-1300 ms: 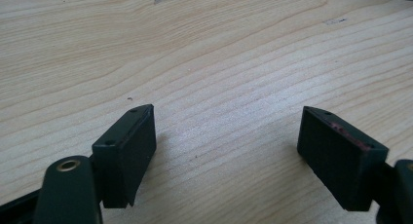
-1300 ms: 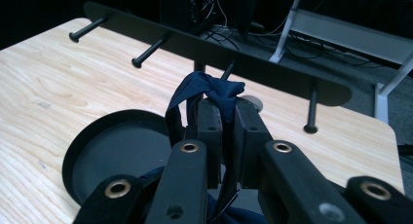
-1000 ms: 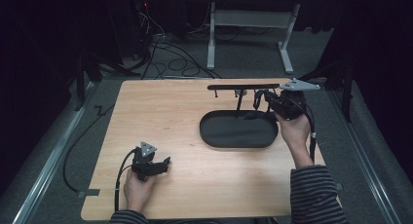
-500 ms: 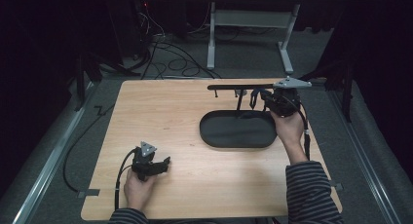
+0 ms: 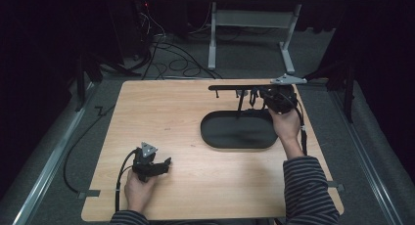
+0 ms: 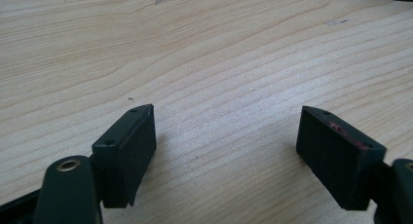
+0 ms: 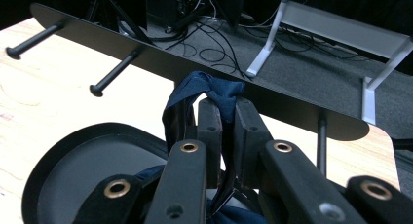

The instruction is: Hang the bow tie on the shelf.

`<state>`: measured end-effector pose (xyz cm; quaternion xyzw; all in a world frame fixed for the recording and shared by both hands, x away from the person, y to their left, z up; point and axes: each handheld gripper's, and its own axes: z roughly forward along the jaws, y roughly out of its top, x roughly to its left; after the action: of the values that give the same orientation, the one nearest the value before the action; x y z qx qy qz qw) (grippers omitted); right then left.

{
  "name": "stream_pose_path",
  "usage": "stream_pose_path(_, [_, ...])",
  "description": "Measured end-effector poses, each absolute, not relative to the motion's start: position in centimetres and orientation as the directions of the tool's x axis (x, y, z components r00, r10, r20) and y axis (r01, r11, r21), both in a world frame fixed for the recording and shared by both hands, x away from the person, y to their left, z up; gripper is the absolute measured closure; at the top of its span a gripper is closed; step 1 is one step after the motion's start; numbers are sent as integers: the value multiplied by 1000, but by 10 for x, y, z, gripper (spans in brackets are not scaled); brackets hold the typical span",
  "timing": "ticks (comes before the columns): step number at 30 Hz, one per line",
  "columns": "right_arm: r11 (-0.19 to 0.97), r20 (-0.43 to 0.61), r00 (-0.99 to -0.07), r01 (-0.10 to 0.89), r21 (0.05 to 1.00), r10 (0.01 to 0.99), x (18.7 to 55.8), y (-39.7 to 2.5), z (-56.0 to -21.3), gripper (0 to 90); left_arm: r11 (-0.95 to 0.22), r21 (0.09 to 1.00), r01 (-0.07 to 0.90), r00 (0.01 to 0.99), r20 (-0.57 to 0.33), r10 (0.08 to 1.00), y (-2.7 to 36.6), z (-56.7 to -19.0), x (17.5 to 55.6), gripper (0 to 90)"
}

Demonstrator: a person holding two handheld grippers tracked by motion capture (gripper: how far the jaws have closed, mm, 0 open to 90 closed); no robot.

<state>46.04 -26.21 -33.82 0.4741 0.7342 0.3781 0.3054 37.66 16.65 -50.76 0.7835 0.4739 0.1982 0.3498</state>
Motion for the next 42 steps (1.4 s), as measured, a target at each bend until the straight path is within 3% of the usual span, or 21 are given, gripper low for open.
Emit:
stream_pose_path(18, [236,-51,-342,525,818,938,475,-269,-353,838,-308,736,603,474,-20,880,166,-508,376,222])
stream_pose_path(42, [181,23,-343,550,815,939,468,-283,-362,635,-309,736,603,475,-19,880,167,-508,376,222])
